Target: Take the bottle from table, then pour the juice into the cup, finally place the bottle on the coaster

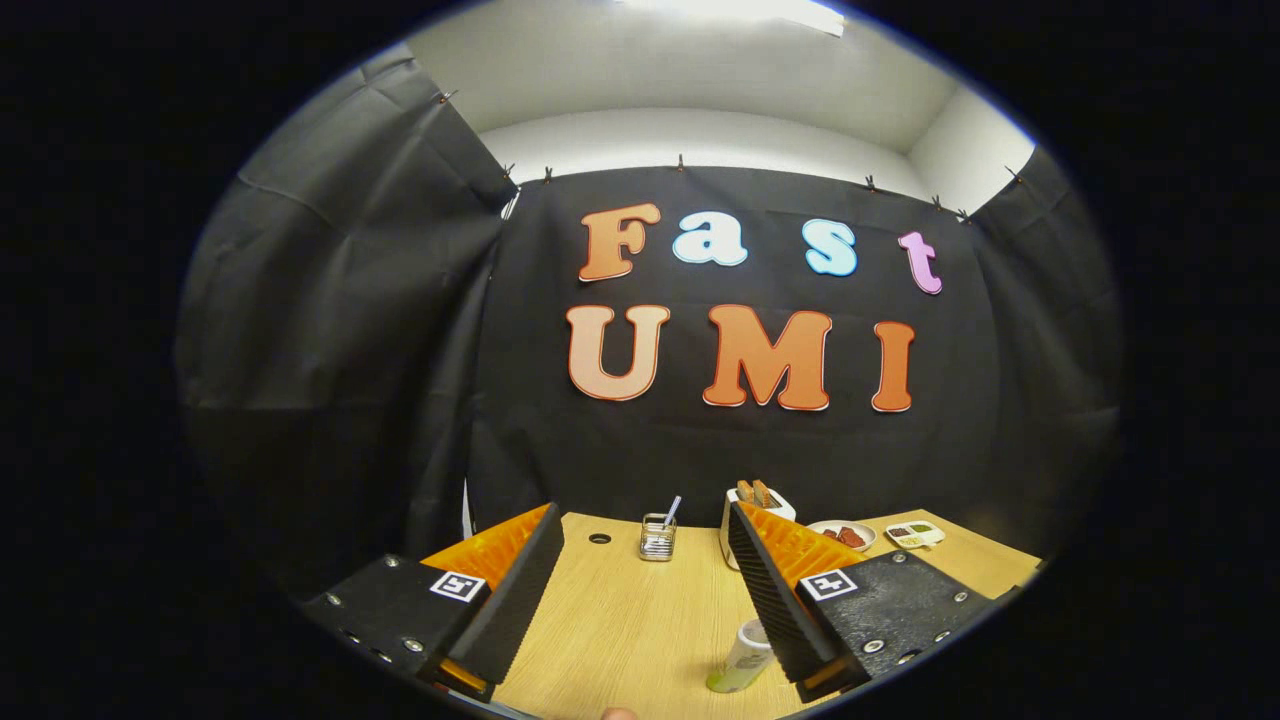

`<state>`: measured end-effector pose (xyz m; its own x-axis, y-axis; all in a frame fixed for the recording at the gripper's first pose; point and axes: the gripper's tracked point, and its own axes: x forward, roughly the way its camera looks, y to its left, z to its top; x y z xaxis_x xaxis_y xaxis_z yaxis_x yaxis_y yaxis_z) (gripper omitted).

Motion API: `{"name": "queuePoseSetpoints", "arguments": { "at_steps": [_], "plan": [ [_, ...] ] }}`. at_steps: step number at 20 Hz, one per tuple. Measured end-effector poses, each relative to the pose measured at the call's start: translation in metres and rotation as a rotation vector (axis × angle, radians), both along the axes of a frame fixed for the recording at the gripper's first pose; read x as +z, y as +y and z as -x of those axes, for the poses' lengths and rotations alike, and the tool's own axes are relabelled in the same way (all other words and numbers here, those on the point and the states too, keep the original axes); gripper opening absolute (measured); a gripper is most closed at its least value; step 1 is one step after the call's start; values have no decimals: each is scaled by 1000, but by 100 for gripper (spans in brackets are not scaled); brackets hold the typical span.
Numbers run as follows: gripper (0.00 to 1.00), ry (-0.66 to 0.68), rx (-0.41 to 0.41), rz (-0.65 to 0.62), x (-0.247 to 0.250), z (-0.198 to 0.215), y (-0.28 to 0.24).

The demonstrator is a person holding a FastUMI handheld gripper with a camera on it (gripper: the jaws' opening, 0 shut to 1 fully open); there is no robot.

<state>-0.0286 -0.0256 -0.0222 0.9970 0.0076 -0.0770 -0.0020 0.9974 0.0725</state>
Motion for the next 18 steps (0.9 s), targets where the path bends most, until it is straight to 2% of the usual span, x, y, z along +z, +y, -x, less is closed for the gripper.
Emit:
{"name": "queuePoseSetpoints", "arguments": {
  "at_steps": [6,10,14,18],
  "plan": [
    [98,-15,-40,29,-18,14,-32],
    [98,56,-74,-11,-56,16,-56],
    [98,149,-121,8,-102,18,-77],
    [99,219,-124,9,-139,17,-81]
  ]
}}
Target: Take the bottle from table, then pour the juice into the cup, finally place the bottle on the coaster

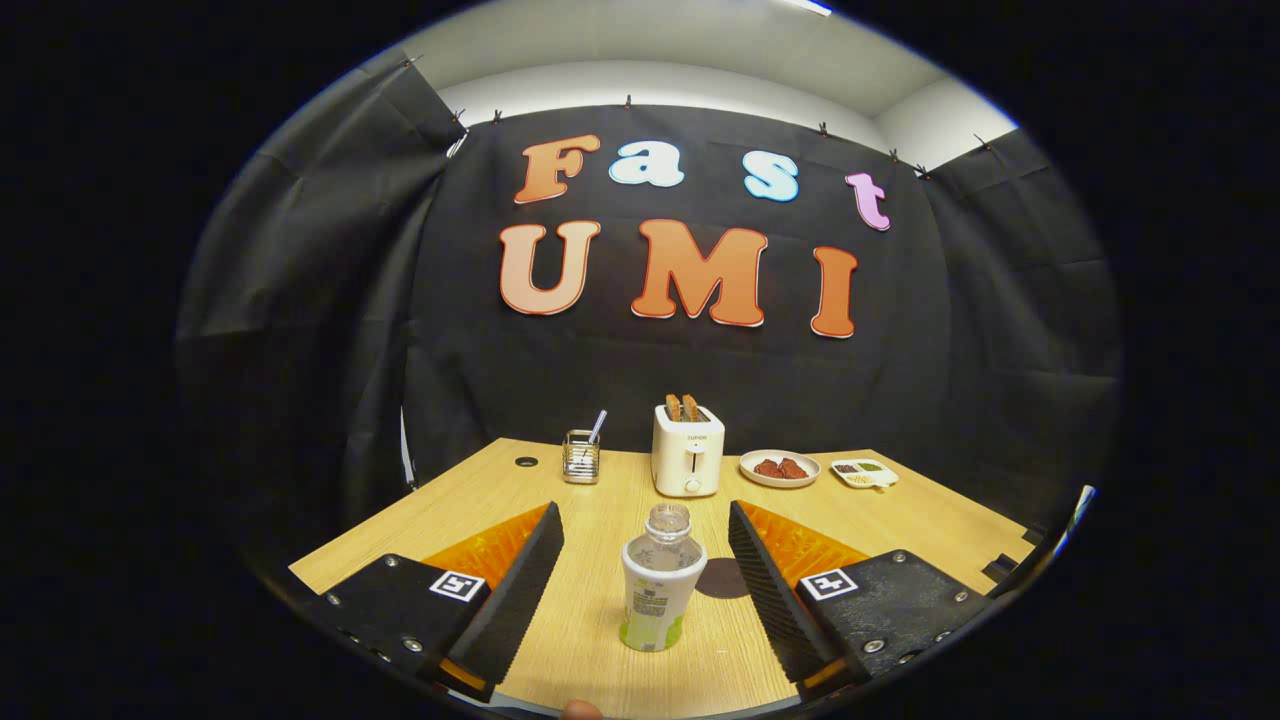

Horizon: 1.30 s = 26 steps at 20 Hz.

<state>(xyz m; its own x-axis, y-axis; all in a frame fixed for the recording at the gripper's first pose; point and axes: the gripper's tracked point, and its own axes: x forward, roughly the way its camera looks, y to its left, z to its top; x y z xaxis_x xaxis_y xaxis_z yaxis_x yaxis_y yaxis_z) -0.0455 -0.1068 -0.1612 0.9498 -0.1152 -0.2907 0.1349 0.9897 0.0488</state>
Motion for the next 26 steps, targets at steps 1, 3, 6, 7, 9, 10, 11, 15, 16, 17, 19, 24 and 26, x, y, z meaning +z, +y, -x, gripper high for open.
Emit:
{"name": "queuePoseSetpoints", "arguments": {
  "at_steps": [1,3,6,7,9,10,11,15,16,17,19,24,26],
  "plan": [
    [99,16,-1,-7,-9,-1,-1],
    [99,55,4,-19,-30,-1,0],
    [99,87,5,-43,-54,-1,1],
    [99,96,4,-53,-61,-1,2],
    [99,114,9,-66,-74,-4,3],
    [99,123,11,-74,-79,-5,4],
    [99,136,15,-81,-86,-6,5],
    [99,190,6,-92,-112,-8,3],
    [99,194,4,-103,-116,-9,3],
    [99,203,5,-112,-122,-11,5],
    [99,227,-3,-109,-132,-14,4],
    [89,251,-13,-91,-143,-23,4],
    [64,252,-23,-84,-142,-24,2]
  ]
}}
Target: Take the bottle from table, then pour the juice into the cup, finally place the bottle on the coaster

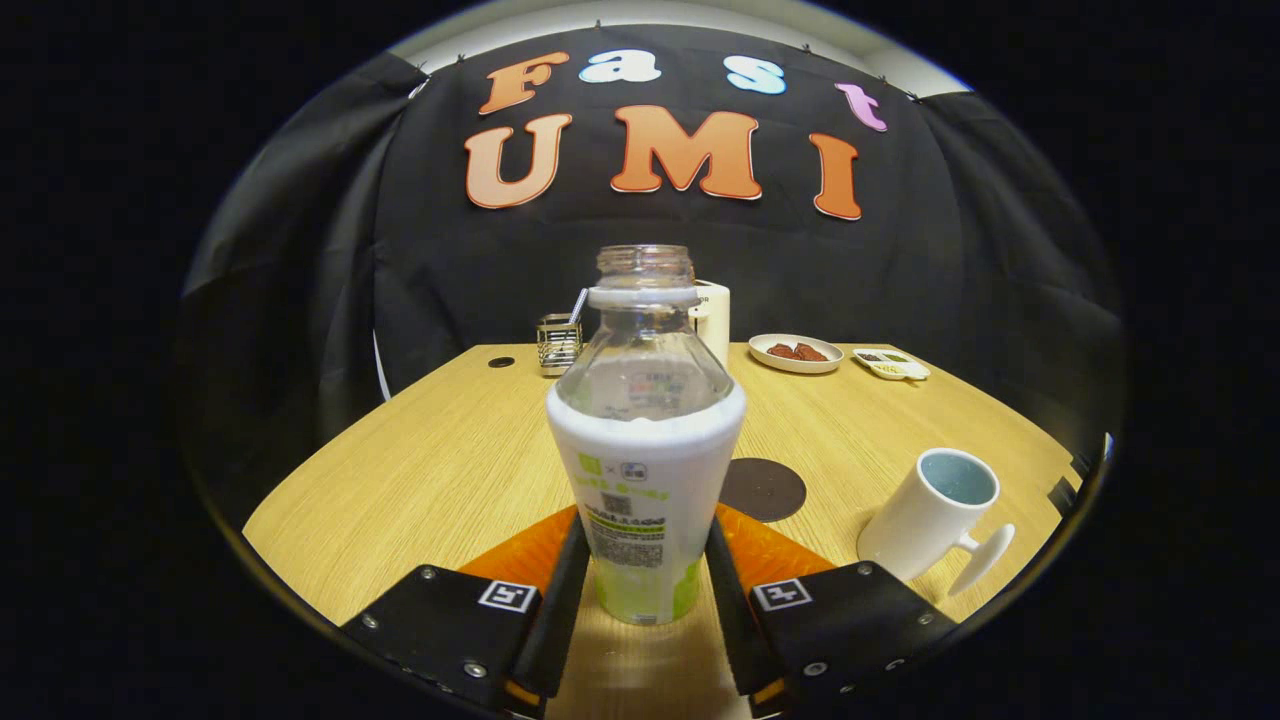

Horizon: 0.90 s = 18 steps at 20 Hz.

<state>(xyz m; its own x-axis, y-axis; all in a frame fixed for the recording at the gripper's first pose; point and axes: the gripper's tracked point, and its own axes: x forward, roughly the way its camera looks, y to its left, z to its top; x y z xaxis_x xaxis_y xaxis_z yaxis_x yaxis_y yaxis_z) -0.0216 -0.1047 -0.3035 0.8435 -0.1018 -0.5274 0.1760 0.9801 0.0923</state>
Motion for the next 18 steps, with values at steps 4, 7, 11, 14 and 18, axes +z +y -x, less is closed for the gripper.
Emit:
{"name": "queuePoseSetpoints", "arguments": {
  "at_steps": [4,7,11,14,18],
  "plan": [
    [55,23,-1,-1,0,2,0],
    [54,15,-43,-43,10,3,-5],
    [54,-47,-115,-170,36,0,-15],
    [54,-88,-175,-265,51,0,-24],
    [54,-153,-224,-436,68,-4,-23]
  ]
}}
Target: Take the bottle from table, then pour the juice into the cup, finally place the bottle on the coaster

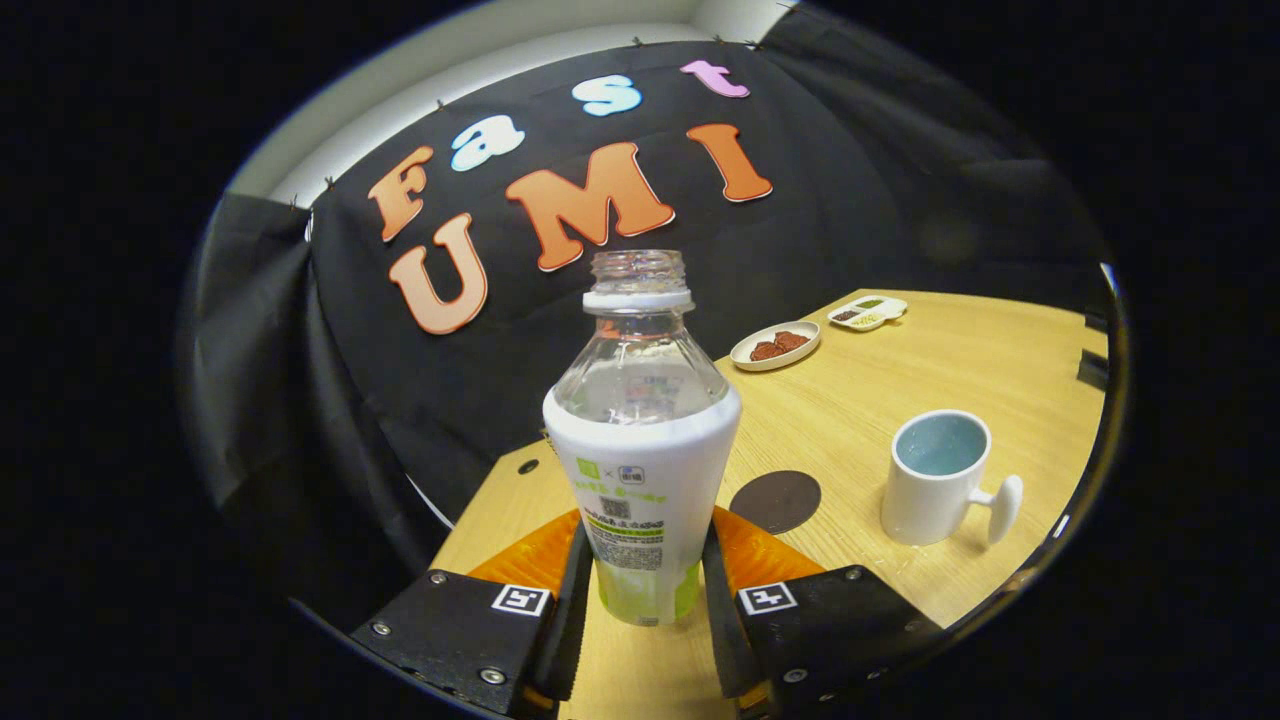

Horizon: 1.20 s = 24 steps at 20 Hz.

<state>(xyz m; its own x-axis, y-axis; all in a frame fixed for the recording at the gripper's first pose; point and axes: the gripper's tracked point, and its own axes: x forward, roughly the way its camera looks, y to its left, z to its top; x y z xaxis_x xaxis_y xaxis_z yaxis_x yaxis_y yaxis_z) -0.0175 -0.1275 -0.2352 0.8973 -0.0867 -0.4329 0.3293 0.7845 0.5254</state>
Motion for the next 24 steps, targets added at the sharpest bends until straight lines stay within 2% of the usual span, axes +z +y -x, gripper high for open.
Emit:
{"name": "queuePoseSetpoints", "arguments": {
  "at_steps": [11,24],
  "plan": [
    [54,-89,-110,-288,23,-9,-10],
    [54,-154,-251,-658,20,-14,-24]
  ]
}}
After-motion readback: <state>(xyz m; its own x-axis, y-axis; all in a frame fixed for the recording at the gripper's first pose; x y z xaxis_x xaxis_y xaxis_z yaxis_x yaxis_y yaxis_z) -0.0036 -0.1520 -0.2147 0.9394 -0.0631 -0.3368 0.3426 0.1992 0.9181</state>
